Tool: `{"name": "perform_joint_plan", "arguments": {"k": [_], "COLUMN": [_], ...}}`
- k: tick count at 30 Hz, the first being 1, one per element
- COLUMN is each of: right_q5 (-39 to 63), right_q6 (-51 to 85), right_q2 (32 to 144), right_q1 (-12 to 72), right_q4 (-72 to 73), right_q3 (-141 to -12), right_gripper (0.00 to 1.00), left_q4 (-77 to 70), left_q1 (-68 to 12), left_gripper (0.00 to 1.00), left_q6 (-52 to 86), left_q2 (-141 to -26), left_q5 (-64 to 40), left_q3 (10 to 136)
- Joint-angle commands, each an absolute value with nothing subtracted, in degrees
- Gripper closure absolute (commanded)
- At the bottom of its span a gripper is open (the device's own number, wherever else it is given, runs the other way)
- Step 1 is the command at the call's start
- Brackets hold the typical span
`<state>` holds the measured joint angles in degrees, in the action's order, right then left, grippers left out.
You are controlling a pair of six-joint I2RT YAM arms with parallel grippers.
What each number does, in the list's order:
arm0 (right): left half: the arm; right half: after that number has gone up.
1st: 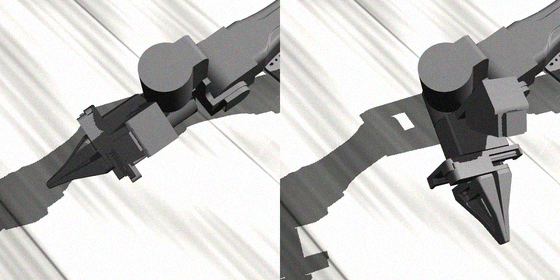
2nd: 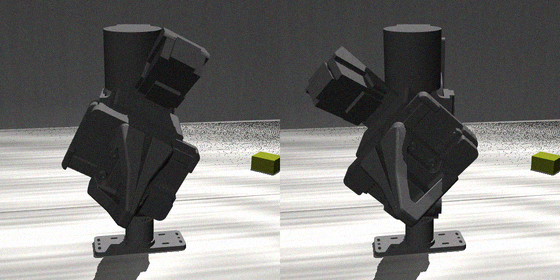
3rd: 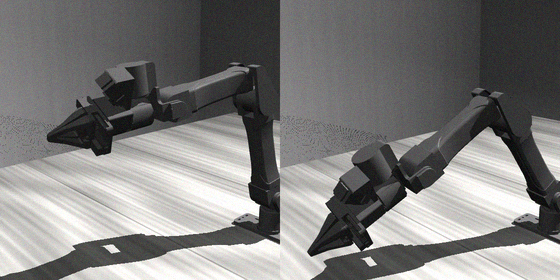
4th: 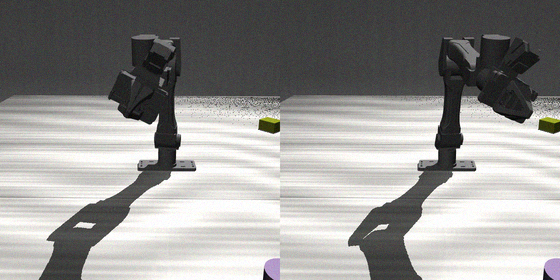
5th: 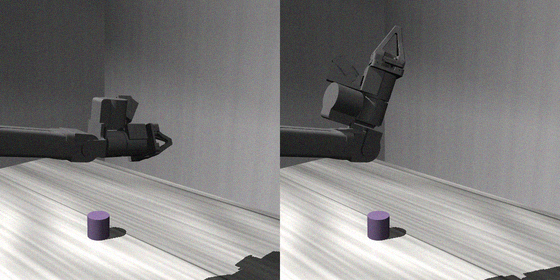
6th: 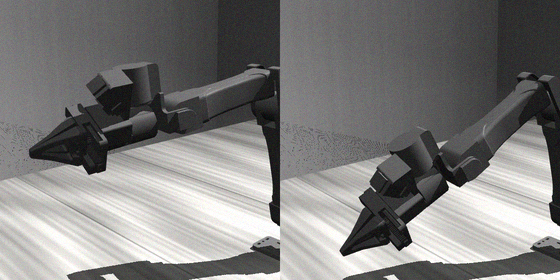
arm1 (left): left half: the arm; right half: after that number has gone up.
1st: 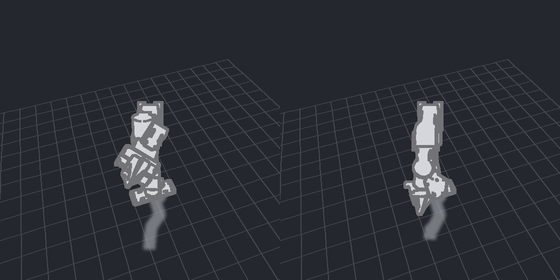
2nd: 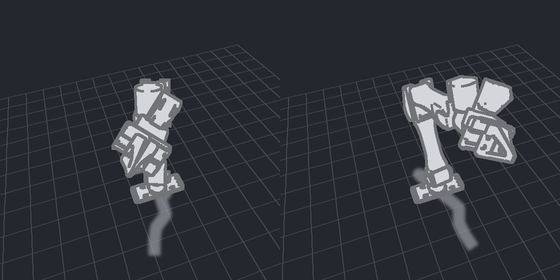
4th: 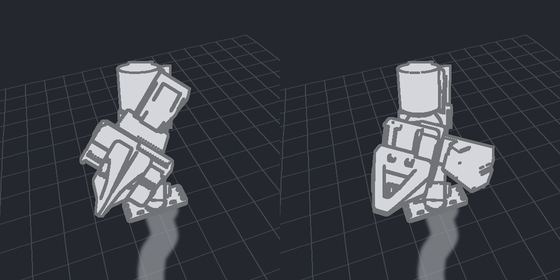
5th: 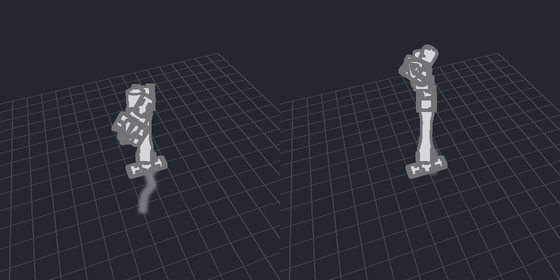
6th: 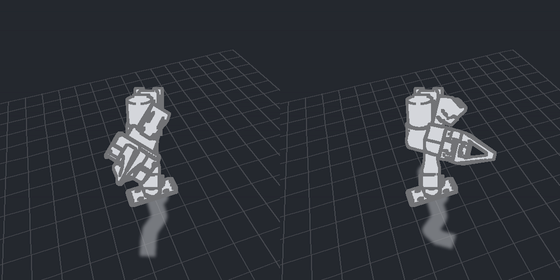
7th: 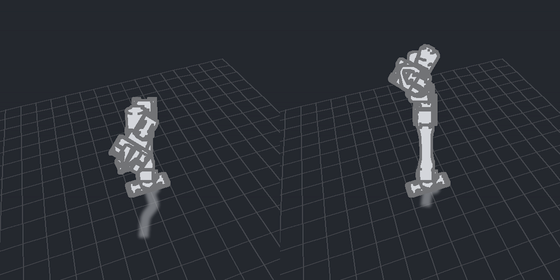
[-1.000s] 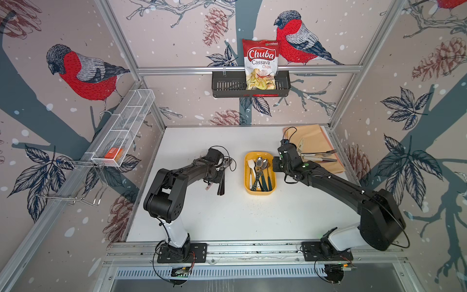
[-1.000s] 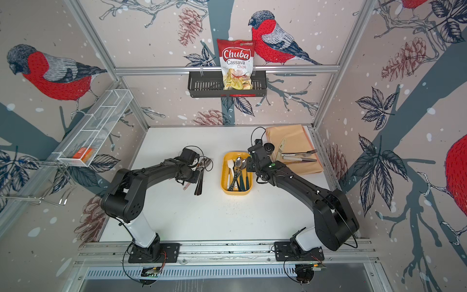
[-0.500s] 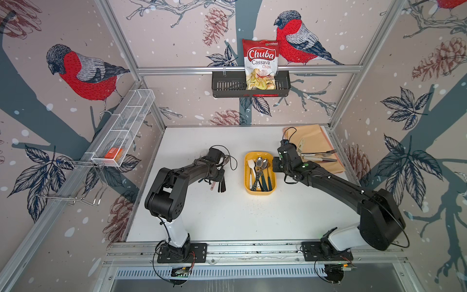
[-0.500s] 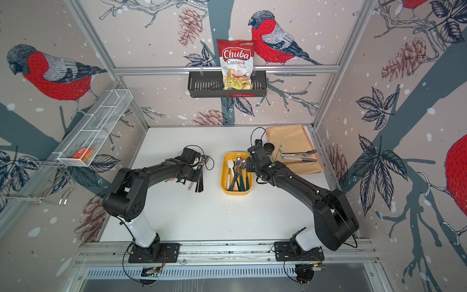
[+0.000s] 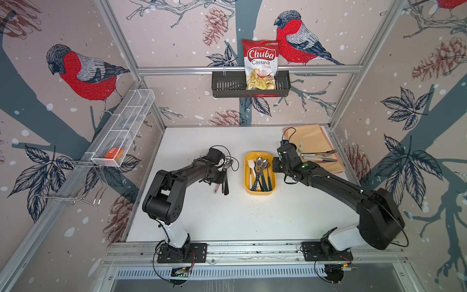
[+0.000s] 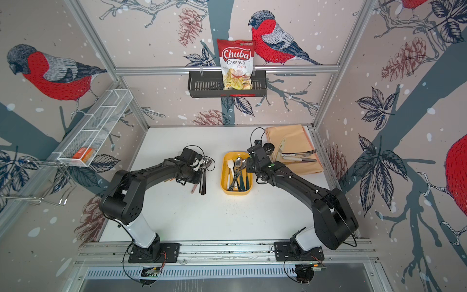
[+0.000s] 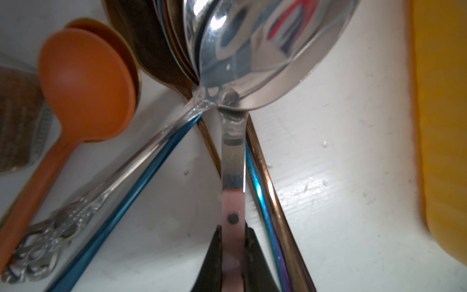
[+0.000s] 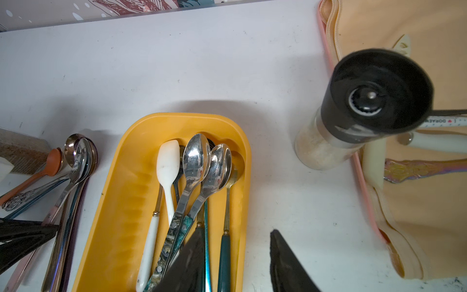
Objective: Put the spoon into the storage box
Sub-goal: Pick up the spoon from the center of the board.
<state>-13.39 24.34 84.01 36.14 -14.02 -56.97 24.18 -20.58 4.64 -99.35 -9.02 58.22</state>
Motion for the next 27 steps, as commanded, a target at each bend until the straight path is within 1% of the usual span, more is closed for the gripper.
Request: {"name": "perform_joint_plan", "arguments": {"k": [1, 13, 22, 27], "right_q5": [-13.6, -13.3, -13.0, -13.1], "right_q6": [24.6, 24.3, 23.9, 24.0], "right_q2": [84.0, 83.4, 83.3, 83.3], "right_q1": [36.3, 36.4, 36.4, 36.4], "right_q4": [-13.5, -14.0, -14.5, -14.9], "right_q3": [-56.9, -56.3, -56.6, -56.7], "right_gripper": [0.55, 0.55, 0.55, 0.55], "left_q4": [24.9, 22.4, 16.0, 12.0], "left_q1": [-20.9, -21.1, -20.9, -20.7], "left_gripper": [0.98, 0.99, 0.99, 0.99], "left_q6": [5.9, 9.6, 15.8, 19.6], "left_q2": [-98.6, -98.5, -100.3, -100.3], "left_q5": [-13.0, -23.1, -34.1, -38.5], "left_q3": [58.7, 58.8, 57.4, 56.1]}}
